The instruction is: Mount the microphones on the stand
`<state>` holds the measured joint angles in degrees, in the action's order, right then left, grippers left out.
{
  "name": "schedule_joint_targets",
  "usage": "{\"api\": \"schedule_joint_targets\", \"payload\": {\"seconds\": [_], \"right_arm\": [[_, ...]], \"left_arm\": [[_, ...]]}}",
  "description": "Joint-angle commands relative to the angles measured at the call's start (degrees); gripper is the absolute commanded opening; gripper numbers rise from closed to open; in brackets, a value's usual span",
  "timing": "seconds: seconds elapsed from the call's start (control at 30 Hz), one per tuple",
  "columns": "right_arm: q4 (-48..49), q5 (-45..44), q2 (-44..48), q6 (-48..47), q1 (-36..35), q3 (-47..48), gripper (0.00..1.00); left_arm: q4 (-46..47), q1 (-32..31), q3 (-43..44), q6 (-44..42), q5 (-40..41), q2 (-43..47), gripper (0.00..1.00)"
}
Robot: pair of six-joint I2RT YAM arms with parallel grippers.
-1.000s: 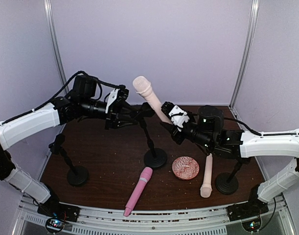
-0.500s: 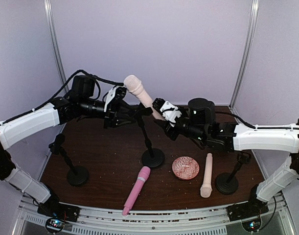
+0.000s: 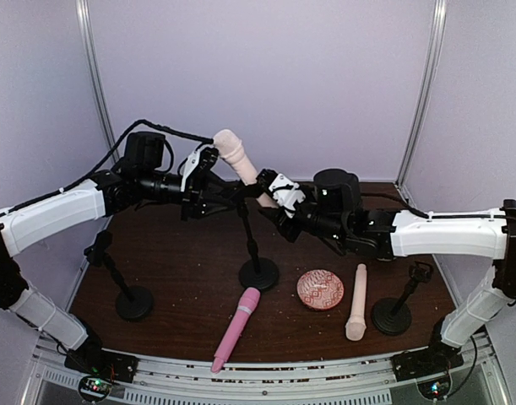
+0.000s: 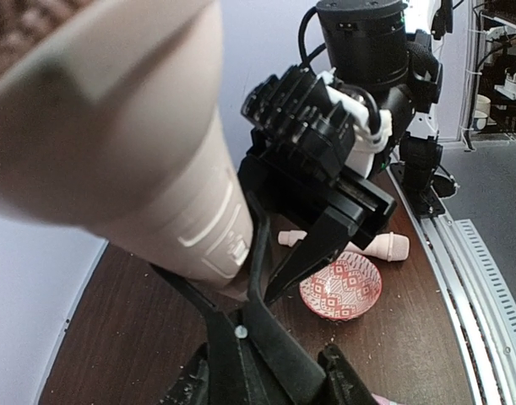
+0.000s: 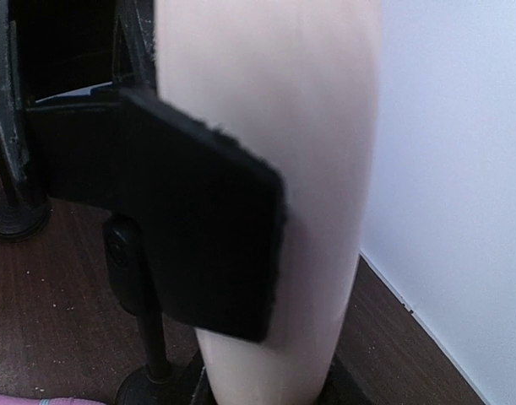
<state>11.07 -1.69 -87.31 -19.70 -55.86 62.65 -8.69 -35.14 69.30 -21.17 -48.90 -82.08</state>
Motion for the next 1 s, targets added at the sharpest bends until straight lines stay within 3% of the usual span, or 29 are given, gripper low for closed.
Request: {"api": "schedule_joint_targets", "payload": {"seconds": [0.0,0.3,0.33,0.47,0.77,0.97], "right_arm": [[-0.2,3.2,-2.7,-0.1,-0.8,0.8,0.0],[1.3,1.9,-4.3,1.4,-1.0,0.3,0.0],[1.5,1.6,-4.3,1.4,-0.9,0.2,0.0],[2.0,-0.3,-4.3,1.8,-0.8,0.5,0.0],[3.1,-2.9,-4.0,4.4,2.9,4.1,0.0],[6.3,-6.3,-7.9,5.0,8.8,12.1,0.0]], "left_arm": [[12.7,-0.3,0.5,3.3,-2.9,-0.1,0.09],[17.7,-0.2,-1.8,7.0,2.3,0.7,0.41],[17.8,-0.2,-1.9,6.9,2.7,1.0,0.49],[16.3,0.3,-1.9,5.6,2.9,2.5,0.95],[9.6,2.9,-3.0,-3.0,5.1,9.7,0.98],[17.8,5.8,-4.8,8.9,8.5,10.1,0.98]]}}
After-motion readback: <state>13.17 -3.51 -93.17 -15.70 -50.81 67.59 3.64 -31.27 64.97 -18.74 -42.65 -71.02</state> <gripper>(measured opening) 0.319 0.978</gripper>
